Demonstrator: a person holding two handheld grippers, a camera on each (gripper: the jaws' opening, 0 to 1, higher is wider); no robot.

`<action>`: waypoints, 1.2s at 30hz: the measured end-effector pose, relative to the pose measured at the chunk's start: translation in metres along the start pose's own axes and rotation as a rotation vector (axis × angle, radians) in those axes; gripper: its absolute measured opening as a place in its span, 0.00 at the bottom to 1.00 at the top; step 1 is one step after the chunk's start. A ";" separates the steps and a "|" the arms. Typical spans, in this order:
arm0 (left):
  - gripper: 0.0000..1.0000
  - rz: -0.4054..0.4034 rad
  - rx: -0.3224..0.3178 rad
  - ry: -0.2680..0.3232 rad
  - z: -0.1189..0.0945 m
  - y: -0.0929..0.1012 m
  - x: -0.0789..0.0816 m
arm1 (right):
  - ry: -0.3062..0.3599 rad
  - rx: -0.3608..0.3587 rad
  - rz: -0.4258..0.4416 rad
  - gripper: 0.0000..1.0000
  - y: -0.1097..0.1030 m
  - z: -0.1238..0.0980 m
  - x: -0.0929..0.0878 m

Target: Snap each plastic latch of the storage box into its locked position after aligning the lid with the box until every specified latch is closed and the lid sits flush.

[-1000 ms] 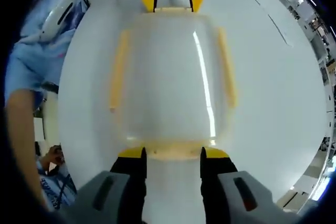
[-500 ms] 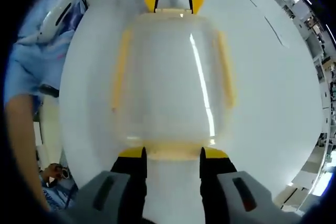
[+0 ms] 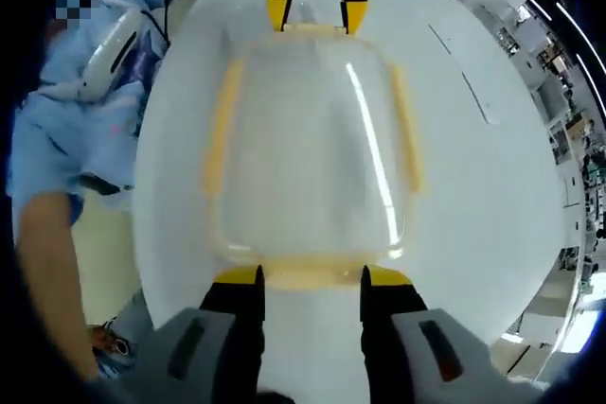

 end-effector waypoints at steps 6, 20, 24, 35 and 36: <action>0.39 -0.001 0.021 0.013 -0.025 0.009 -0.017 | 0.040 -0.010 -0.001 0.38 0.000 -0.007 0.023; 0.39 -0.036 0.033 0.059 -0.070 0.035 -0.064 | 0.118 0.002 -0.040 0.38 -0.011 -0.008 0.088; 0.39 -0.051 0.034 0.086 -0.076 0.041 -0.077 | 0.132 0.008 -0.048 0.39 -0.012 -0.005 0.100; 0.39 -0.109 0.037 0.132 -0.084 0.058 -0.119 | 0.159 0.042 -0.088 0.39 -0.017 0.010 0.140; 0.39 -0.113 0.038 0.135 -0.085 0.059 -0.123 | 0.161 0.045 -0.091 0.39 -0.018 0.011 0.143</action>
Point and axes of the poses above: the point that each gripper's makers call its tool centre point, and the gripper's own axes: z roughly forward along the fingers, y roughly to its right, x roughly out of its top, the point moved 6 cm from there along -z, roughly backward along the fingers, and after that the axes turned 8 degrees about -x, right-handed, at the moved point
